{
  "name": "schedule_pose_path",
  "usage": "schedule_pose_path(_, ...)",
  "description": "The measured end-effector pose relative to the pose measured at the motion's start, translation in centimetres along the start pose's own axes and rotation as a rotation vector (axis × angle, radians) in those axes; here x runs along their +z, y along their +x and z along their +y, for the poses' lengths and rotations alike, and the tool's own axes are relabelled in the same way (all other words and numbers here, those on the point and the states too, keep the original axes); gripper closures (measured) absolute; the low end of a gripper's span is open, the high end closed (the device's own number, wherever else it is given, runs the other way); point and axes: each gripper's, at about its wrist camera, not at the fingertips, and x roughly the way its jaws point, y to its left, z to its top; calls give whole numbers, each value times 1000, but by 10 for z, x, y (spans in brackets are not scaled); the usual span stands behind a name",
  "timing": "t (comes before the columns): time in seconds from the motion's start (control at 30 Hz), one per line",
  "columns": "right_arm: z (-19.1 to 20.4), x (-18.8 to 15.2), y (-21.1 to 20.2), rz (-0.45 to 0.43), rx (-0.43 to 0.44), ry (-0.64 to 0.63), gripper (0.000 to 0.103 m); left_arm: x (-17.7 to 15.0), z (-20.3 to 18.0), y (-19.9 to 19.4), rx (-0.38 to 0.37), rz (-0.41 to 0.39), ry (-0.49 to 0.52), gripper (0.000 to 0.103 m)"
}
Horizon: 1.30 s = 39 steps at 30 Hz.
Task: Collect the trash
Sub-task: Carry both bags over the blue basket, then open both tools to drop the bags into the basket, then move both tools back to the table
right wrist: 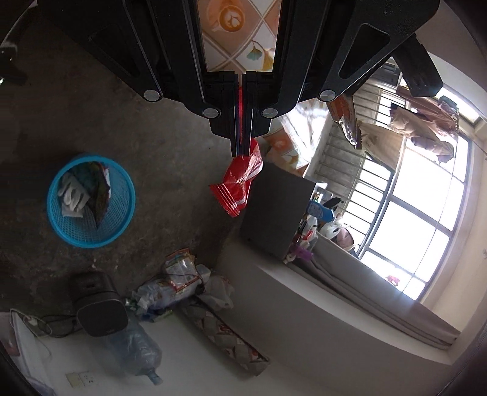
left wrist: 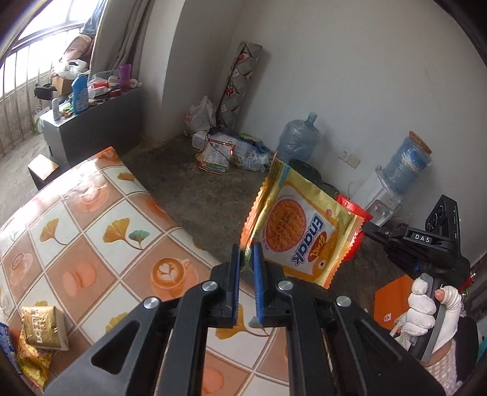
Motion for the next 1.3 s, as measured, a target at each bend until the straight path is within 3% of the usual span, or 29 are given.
schedule_pose_path(0.2, -69, 24, 1, -60, -122, 122, 103, 27, -62, 102, -34, 177, 99, 95)
schedule_pose_path(0.43, -140, 58, 36, -40, -260, 224, 103, 31, -120, 220, -21, 365, 232, 94)
schedule_pose_path(0.6, -181, 83, 62, -26, -320, 270, 103, 27, -143, 296, -1, 451, 280, 91)
schedule_pose_path(0.63, -189, 88, 69, -18, -328, 279, 101, 25, -147, 311, -6, 471, 283, 85)
schedule_pose_path(0.7, -205, 97, 89, 20, -350, 274, 93, 21, -152, 335, -6, 509, 284, 62)
schedule_pose_path(0.73, -215, 98, 100, 43, -371, 281, 86, 20, -154, 342, 3, 514, 277, 59)
schedule_pose_path(0.77, -225, 97, 107, 56, -392, 302, 74, 19, -155, 346, 2, 512, 264, 57)
schedule_pose_path(0.83, -241, 90, 113, 79, -426, 346, 74, 18, -154, 347, -3, 513, 240, 55)
schedule_pose_path(1.0, -247, 69, 103, 65, -390, 376, 74, 27, -150, 320, -33, 455, 243, 50)
schedule_pose_path(1.2, -212, 57, 63, -22, -310, 324, 67, 55, -129, 249, -86, 332, 194, 45)
schedule_pose_path(1.3, -179, 50, 44, -49, -249, 246, 61, 61, -102, 197, -63, 297, 193, 43)
